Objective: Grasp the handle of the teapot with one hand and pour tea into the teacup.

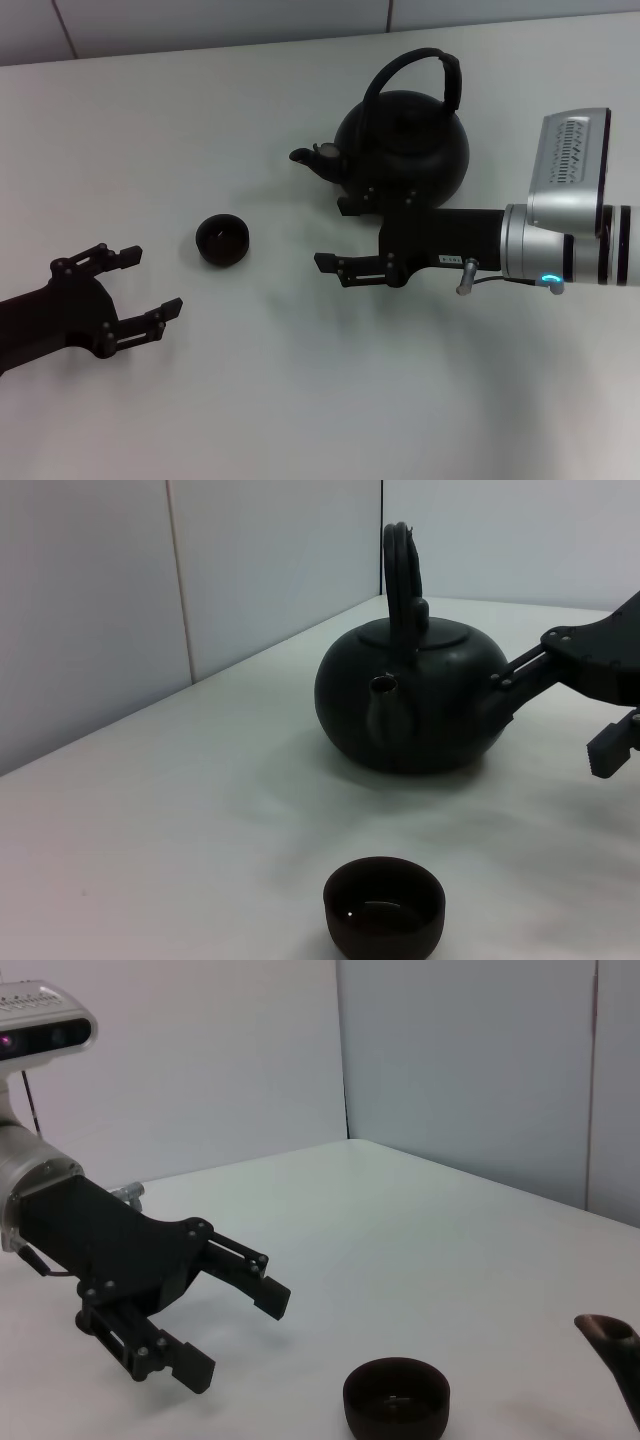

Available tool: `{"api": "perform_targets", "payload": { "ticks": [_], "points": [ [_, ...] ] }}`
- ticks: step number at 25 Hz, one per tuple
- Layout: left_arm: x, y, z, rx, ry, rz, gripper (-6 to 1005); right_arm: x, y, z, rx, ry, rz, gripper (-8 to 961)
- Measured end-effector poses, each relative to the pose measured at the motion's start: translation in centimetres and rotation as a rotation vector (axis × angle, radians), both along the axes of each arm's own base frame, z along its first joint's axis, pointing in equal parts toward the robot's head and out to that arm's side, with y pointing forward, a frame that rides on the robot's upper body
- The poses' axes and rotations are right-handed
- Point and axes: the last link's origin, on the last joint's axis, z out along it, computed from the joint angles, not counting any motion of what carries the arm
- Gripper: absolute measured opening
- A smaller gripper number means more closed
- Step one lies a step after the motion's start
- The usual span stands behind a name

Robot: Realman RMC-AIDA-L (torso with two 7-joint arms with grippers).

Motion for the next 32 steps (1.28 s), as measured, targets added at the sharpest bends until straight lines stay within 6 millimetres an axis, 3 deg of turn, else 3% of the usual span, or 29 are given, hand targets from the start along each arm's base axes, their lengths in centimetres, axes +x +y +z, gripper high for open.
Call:
{"api": "perform_targets", "payload": {
  "ticks": [32],
  "points": [
    [-0.28, -0.25, -0.13, -0.002, -0.001, 0.014, 822, 0.08, -0.1, 0.07, 0.001, -0.004, 0.004, 818]
  ]
}}
